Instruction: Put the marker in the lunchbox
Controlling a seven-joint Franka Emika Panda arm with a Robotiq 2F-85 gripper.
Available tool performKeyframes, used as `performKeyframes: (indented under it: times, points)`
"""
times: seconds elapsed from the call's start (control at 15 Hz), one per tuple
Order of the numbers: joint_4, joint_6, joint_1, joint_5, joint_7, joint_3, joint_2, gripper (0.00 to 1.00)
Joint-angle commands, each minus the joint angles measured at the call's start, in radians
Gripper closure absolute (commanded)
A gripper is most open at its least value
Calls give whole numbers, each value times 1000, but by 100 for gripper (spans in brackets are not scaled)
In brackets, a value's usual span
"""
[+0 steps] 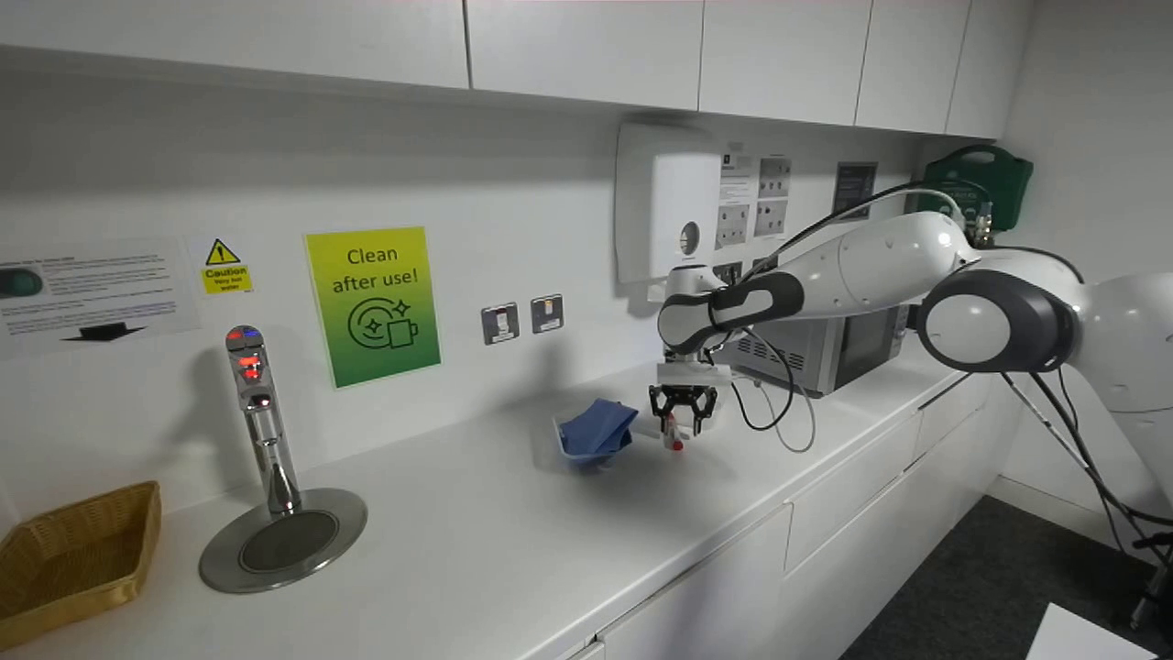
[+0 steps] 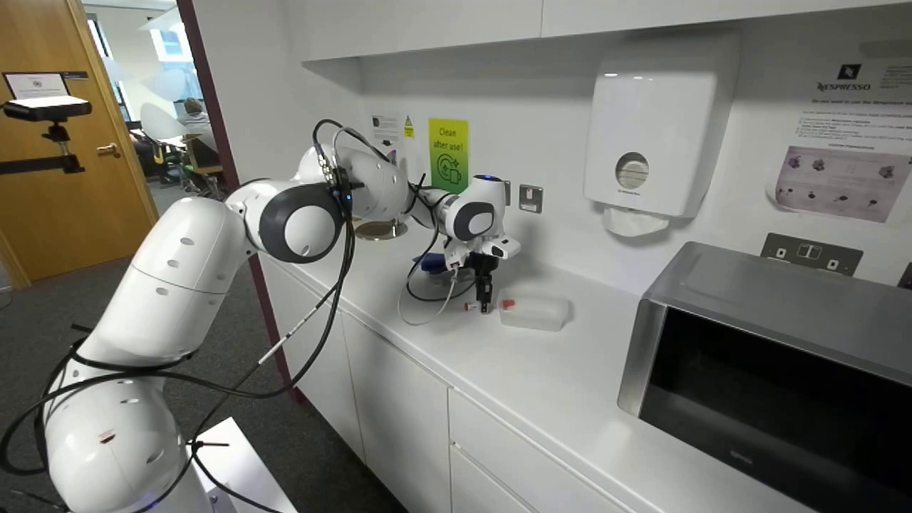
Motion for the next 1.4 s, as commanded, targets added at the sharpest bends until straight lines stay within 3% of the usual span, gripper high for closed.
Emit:
performKeyframes:
  times: [0.0, 0.33, 0.4, 1.33]
  points:
    - [59, -62, 0, 4, -27, -8, 18, 67]
    - [66, -64, -1, 5, -31, -8, 17, 100]
    - [69, -67, -1, 5, -31, -9, 16, 95]
    - [71, -46, 37, -57, -28, -23, -86, 95]
